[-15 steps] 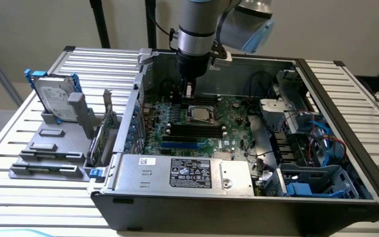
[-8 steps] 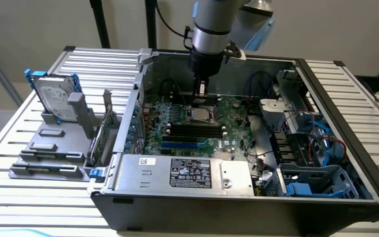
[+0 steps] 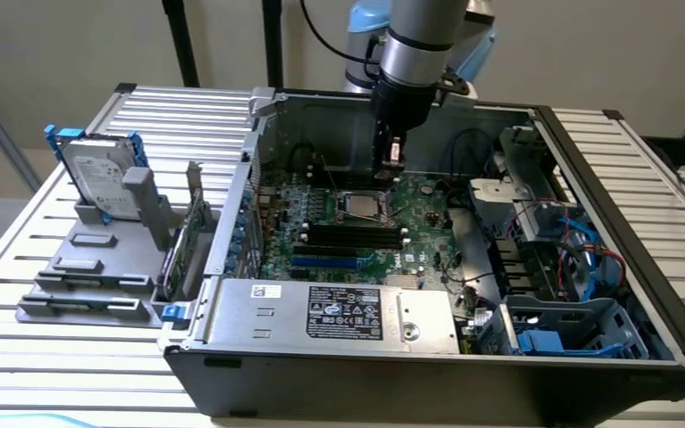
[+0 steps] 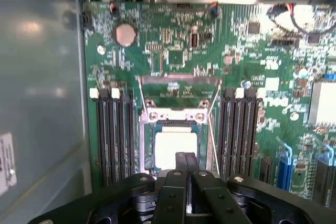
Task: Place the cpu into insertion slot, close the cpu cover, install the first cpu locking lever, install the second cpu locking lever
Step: 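Close the cpu cover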
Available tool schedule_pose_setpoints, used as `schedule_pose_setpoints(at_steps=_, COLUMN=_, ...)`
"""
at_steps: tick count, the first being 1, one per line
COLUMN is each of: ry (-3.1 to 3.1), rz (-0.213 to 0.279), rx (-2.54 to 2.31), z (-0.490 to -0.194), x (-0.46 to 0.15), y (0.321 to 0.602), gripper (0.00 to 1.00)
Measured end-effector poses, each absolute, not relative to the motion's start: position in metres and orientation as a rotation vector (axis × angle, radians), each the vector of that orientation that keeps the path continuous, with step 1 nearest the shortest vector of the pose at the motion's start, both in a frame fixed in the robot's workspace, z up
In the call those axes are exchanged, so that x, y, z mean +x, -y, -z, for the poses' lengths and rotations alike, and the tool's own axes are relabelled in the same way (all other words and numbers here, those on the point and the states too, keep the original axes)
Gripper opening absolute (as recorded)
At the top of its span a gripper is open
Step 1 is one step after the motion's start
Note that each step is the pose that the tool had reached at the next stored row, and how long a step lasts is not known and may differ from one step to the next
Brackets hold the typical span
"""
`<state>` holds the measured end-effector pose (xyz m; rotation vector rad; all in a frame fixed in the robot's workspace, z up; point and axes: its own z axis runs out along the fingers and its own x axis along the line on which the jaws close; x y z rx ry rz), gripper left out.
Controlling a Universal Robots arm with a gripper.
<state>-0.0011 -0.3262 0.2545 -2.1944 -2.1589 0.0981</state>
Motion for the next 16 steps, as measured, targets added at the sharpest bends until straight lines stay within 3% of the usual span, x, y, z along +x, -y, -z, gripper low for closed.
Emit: schedule_pose_setpoints(at_steps=16, ry=2.149, rz=-0.117, rx=-2.185, z=-0.273, x=0.072, y=0.330, gripper=0.11)
